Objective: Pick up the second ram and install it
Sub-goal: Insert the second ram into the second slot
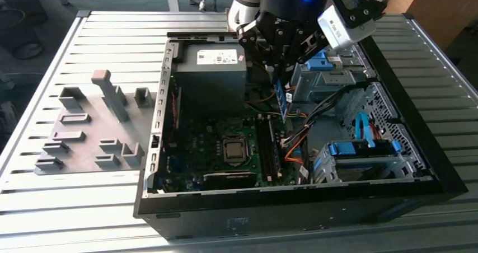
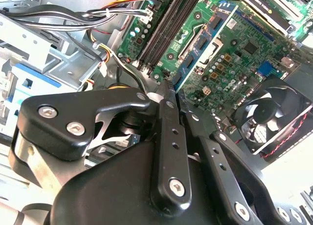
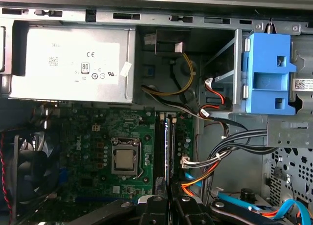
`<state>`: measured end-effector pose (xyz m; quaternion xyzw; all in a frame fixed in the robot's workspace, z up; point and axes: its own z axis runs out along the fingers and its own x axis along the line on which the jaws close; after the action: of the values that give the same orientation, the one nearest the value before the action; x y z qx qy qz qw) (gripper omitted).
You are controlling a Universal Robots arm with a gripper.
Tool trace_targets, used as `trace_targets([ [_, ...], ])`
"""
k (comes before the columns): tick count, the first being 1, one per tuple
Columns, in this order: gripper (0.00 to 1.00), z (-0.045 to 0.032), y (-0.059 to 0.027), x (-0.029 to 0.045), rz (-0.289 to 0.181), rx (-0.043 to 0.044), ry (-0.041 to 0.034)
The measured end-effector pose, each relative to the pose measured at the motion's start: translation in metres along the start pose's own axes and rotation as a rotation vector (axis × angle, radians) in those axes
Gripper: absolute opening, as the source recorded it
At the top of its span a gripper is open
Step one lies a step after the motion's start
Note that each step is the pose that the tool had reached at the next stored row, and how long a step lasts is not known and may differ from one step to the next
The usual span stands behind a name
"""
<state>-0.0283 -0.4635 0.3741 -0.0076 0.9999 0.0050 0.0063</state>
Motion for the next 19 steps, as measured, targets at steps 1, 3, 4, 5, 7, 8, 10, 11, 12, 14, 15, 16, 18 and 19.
trace_targets([
  [1,0.14,0.0,0.0,0.0,0.0,0.0,0.0],
  [3,0.14,0.0001,0.0,0.0,0.0,0.0001,0.0001],
  [4,0.14,0.0009,0.0,0.0,0.0,-0.0003,-0.0001],
  [5,0.14,0.0017,0.0,0.0,0.0,-0.0002,-0.0001],
  [7,0.14,0.0037,-0.0004,0.0,0.0,-0.0001,0.0],
  [8,0.14,0.0049,-0.001,0.0,0.0,-0.0001,0.0],
  [10,0.14,0.0079,-0.0019,0.0001,0.0,-0.0001,0.0],
  [11,0.14,0.0089,-0.0022,0.0001,0.0,-0.0001,0.0],
  [12,0.14,0.0093,-0.0023,0.0001,0.0,0.0,0.0001],
  [14,0.14,0.0093,-0.0023,0.0001,0.0,0.0001,0.0001],
  [15,0.14,0.0094,-0.0023,0.0001,0.0,0.0,0.0],
  [16,0.14,0.0094,-0.0023,0.0001,0.0,0.0001,0.0001],
  [18,0.14,0.0094,-0.0023,0.0001,0.0,0.0001,0.0],
  [19,0.14,0.0094,-0.0023,0.0001,0.0,0.0001,0.0001],
])
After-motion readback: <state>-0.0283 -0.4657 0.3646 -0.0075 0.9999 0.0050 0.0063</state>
